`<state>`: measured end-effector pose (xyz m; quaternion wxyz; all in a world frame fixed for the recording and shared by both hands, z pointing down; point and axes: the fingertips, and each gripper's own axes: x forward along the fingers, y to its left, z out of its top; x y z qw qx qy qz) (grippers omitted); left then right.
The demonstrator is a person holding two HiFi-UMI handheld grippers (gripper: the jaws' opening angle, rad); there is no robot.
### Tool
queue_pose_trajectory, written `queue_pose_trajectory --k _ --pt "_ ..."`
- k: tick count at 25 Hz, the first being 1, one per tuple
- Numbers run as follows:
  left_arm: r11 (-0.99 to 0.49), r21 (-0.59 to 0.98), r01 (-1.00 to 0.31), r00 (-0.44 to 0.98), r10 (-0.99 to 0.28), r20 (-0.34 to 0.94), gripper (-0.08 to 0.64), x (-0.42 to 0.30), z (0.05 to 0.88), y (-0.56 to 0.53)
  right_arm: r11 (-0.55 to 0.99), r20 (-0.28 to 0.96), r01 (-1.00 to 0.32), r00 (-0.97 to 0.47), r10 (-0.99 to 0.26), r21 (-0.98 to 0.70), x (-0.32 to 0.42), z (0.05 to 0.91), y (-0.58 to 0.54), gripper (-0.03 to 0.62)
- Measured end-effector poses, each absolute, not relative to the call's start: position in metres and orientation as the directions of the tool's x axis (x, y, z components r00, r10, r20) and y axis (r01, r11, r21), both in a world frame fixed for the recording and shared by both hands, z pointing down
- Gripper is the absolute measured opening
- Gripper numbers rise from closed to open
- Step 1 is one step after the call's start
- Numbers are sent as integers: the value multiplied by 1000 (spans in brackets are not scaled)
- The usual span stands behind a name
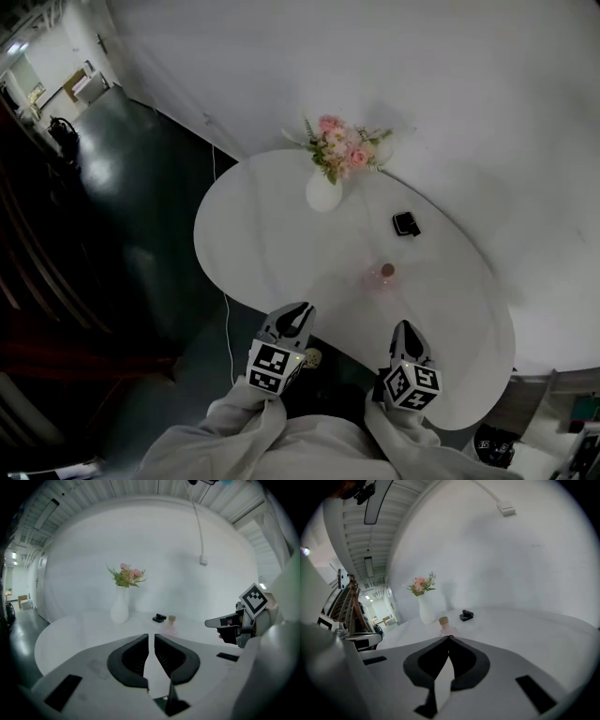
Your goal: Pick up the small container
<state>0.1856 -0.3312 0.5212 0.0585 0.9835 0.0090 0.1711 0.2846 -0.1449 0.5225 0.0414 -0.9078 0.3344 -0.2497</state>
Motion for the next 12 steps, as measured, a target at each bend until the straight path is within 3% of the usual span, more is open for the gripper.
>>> queue_pose_trajectory --k 3,5,12 --pt "-989 124 86 936 123 331 46 201 525 -323 -801 425 -553 683 -594 -230 286 524 -140 49" --pt "-982 130 140 926 176 333 137 211 528 -317 -817 428 -531 699 -572 -224 287 525 -136 50" --pt "-960 145 238 902 274 333 195 253 532 -292 -826 460 -523 693 -555 -209 301 536 -130 51"
